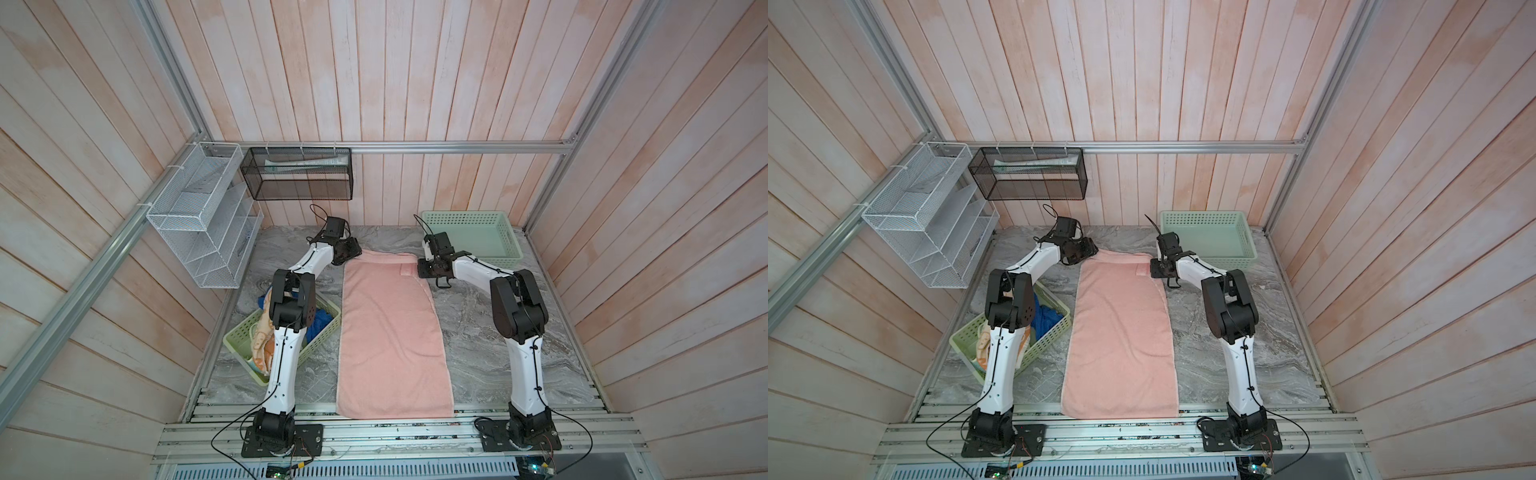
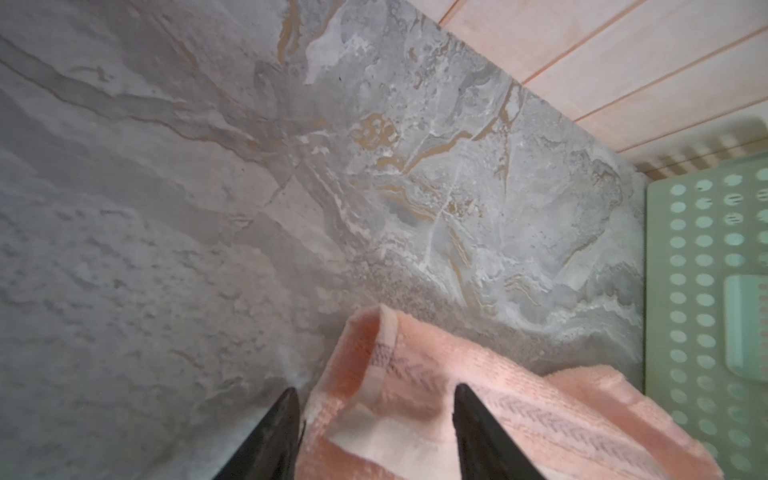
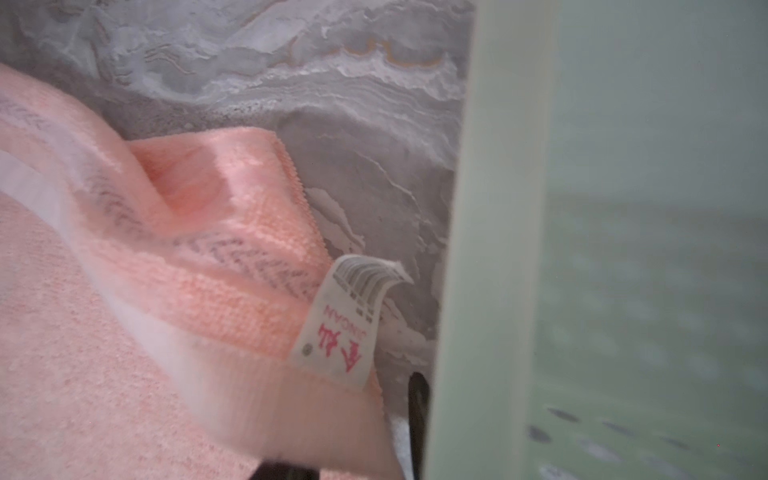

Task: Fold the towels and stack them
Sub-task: 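Reach both grippers to the towel's far edge and pinch its corners, then lift the far edge with both grippers, pulling it taut away from the robot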

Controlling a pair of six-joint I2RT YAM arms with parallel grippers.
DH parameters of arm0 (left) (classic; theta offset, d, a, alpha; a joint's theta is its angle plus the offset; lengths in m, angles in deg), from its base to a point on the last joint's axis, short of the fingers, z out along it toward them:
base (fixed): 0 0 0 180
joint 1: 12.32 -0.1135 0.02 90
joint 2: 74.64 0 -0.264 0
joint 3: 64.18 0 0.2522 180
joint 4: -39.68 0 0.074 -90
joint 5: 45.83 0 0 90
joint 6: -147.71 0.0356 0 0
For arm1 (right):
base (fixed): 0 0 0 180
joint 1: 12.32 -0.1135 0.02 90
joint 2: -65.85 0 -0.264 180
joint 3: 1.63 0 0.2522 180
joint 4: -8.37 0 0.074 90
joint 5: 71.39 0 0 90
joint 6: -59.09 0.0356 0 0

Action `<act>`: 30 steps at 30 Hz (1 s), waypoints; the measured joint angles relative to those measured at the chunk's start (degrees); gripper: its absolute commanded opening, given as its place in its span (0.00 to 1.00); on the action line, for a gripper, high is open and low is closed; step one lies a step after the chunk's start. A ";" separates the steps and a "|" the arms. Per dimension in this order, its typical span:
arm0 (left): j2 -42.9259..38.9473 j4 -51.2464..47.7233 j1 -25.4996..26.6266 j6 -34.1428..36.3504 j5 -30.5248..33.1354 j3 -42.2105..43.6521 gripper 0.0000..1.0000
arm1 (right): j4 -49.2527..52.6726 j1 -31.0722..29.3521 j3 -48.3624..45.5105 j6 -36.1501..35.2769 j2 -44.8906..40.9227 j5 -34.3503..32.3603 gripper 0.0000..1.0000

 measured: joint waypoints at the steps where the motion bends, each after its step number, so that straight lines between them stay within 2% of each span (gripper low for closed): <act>1: 0.22 0.04 -0.28 -0.24 -0.66 0.00 0.57 | -0.42 -0.04 -0.11 -0.24 0.00 0.11 0.22; 5: 0.37 2.75 -1.16 -1.49 -3.28 1.03 0.40 | -1.44 -0.15 -0.39 -1.53 0.00 0.11 0.13; 10: -0.96 8.98 -1.42 -2.60 -5.46 6.84 0.13 | -1.16 -0.74 -0.33 -3.15 -0.35 -0.98 0.08; 14: -3.67 10.58 -1.62 -2.84 -6.29 10.78 0.01 | 0.24 -1.90 0.52 -4.76 -1.03 -2.78 0.05; 23: -12.59 12.70 -3.63 -2.03 -6.71 14.71 0.00 | 5.14 -3.67 5.16 -8.70 -4.55 -6.43 0.03; 30: -19.19 12.61 -4.57 -1.03 -8.04 16.20 0.00 | 11.39 -3.63 13.27 -13.79 -4.81 -10.69 0.01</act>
